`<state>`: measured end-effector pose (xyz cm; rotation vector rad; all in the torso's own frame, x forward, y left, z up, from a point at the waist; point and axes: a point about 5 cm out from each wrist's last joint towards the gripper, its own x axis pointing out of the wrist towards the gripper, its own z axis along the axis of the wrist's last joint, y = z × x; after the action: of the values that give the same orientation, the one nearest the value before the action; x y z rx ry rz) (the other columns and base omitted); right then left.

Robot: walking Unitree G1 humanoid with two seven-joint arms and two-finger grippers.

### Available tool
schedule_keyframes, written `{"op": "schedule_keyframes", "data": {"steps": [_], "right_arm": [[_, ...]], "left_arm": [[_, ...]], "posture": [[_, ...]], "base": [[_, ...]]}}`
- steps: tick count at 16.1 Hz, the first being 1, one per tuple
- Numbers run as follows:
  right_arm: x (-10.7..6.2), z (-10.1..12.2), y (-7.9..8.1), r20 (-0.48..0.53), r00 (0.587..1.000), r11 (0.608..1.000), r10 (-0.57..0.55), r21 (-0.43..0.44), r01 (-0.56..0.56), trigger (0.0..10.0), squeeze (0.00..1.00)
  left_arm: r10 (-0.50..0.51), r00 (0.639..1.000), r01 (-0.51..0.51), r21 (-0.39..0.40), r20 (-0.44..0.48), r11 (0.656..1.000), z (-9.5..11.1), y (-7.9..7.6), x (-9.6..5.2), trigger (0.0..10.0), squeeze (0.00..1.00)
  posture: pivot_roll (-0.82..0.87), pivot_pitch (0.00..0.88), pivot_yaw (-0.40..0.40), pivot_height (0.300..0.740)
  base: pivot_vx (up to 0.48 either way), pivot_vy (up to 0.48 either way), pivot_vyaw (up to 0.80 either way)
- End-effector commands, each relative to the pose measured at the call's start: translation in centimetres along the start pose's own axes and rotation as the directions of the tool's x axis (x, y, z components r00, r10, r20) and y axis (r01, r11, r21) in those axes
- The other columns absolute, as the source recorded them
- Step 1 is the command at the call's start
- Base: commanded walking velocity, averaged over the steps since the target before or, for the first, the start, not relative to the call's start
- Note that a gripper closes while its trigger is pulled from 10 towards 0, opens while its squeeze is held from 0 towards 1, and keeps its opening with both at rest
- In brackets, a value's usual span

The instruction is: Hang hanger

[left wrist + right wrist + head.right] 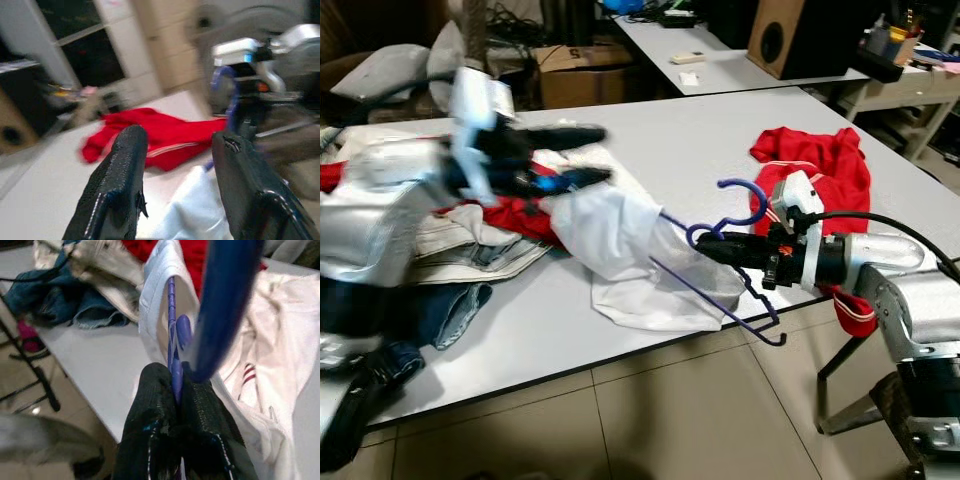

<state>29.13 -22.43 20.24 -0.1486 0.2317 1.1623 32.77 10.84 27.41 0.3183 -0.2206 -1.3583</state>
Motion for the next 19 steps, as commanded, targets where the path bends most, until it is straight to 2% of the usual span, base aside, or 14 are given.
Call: {"op": "schedule_keyframes", "data": {"steps": [1, 2, 3, 4, 5, 8, 9, 11, 12, 13, 16, 19], "right_arm": [[-0.2, 0.6, -0.1, -0.024, 1.000, 0.999, 0.017, -0.045, -0.018, 10.0, 0.00], [-0.2, 0.9, -0.1, -0.049, 0.998, 0.997, 0.030, -0.069, -0.033, 10.0, 0.00], [-0.3, 1.0, -0.1, -0.066, 0.997, 0.995, 0.042, -0.082, -0.047, 10.0, 0.00], [-0.3, 1.1, -0.3, -0.100, 0.993, 0.992, 0.066, -0.105, -0.077, 10.0, 0.00], [-0.3, 1.1, -0.1, -0.133, 0.988, 0.987, 0.083, -0.123, -0.099, 10.0, 0.00], [-0.1, 1.2, 0.1, -0.167, 0.981, 0.981, 0.102, -0.149, -0.127, 10.0, 0.00], [0.1, 1.3, 0.1, -0.175, 0.978, 0.977, 0.110, -0.160, -0.138, 10.0, 0.00], [0.2, 1.4, 0.0, -0.184, 0.976, 0.974, 0.117, -0.171, -0.149, 10.0, 0.00], [0.1, 1.4, 0.0, -0.188, 0.975, 0.972, 0.120, -0.176, -0.154, 10.0, 0.00], [0.1, 1.5, 0.0, -0.190, 0.974, 0.971, 0.123, -0.179, -0.158, 10.0, 0.00], [0.0, 1.6, -0.1, -0.196, 0.972, 0.969, 0.127, -0.185, -0.164, 10.0, 0.00], [0.0, 1.7, -0.2, -0.199, 0.971, 0.968, 0.131, -0.188, -0.169, 10.0, 0.00]], "left_arm": [[-0.055, 0.998, 0.055, 0.001, -0.032, 0.998, 0.0, 0.3, 0.3, 10.0, 1.00], [-0.173, 0.982, 0.172, -0.022, -0.072, 0.985, -0.1, 0.3, 1.2, 10.0, 1.00], [-0.206, 0.973, 0.205, -0.020, -0.105, 0.979, -0.4, 0.4, 1.6, 10.0, 1.00], [-0.297, 0.939, 0.293, -0.044, -0.172, 0.955, -1.3, 0.4, 2.3, 10.0, 0.24], [-0.345, 0.912, 0.342, -0.052, -0.223, 0.938, -2.0, 0.3, 2.9, 10.0, 0.00], [-0.349, 0.885, 0.363, -0.012, -0.308, 0.932, -2.9, 0.5, 3.9, 10.0, 0.00], [-0.368, 0.866, 0.385, -0.021, -0.338, 0.923, -3.4, 0.6, 4.4, 10.0, 0.00], [-0.383, 0.852, 0.396, -0.039, -0.356, 0.917, -3.8, 0.6, 4.6, 9.7, 0.00], [-0.381, 0.850, 0.395, -0.038, -0.363, 0.918, -4.1, 0.7, 4.6, 2.2, 0.00], [-0.389, 0.843, 0.402, -0.045, -0.371, 0.915, -4.3, 0.7, 4.5, 0.0, 0.00], [-0.430, 0.816, 0.437, -0.074, -0.385, 0.896, -5.0, 0.5, 4.2, 0.0, 0.00], [-0.439, 0.810, 0.444, -0.083, -0.388, 0.892, -5.2, 0.5, 4.2, 0.0, 0.00]], "posture": [[-0.03, 0.000, 0.005, 0.740], [-0.03, 0.000, 0.011, 0.740], [-0.04, 0.000, 0.021, 0.740], [-0.04, 0.000, 0.027, 0.740], [-0.04, 0.000, 0.030, 0.740], [-0.05, 0.000, 0.039, 0.740], [-0.05, 0.000, 0.042, 0.740], [-0.05, 0.000, 0.045, 0.740], [-0.05, 0.000, 0.046, 0.740], [-0.05, 0.000, 0.046, 0.740], [-0.06, 0.000, 0.045, 0.740], [-0.06, 0.000, 0.043, 0.740]], "base": [[0.000, 0.000, 0.00], [0.000, 0.000, 0.00], [0.000, 0.000, 0.00], [0.000, 0.000, 0.00], [0.000, 0.000, 0.00], [0.000, 0.000, 0.00], [0.000, 0.000, 0.00], [0.000, 0.000, 0.00], [0.000, 0.000, 0.00], [0.000, 0.000, 0.00], [0.000, 0.000, 0.00], [0.000, 0.000, 0.00]]}}
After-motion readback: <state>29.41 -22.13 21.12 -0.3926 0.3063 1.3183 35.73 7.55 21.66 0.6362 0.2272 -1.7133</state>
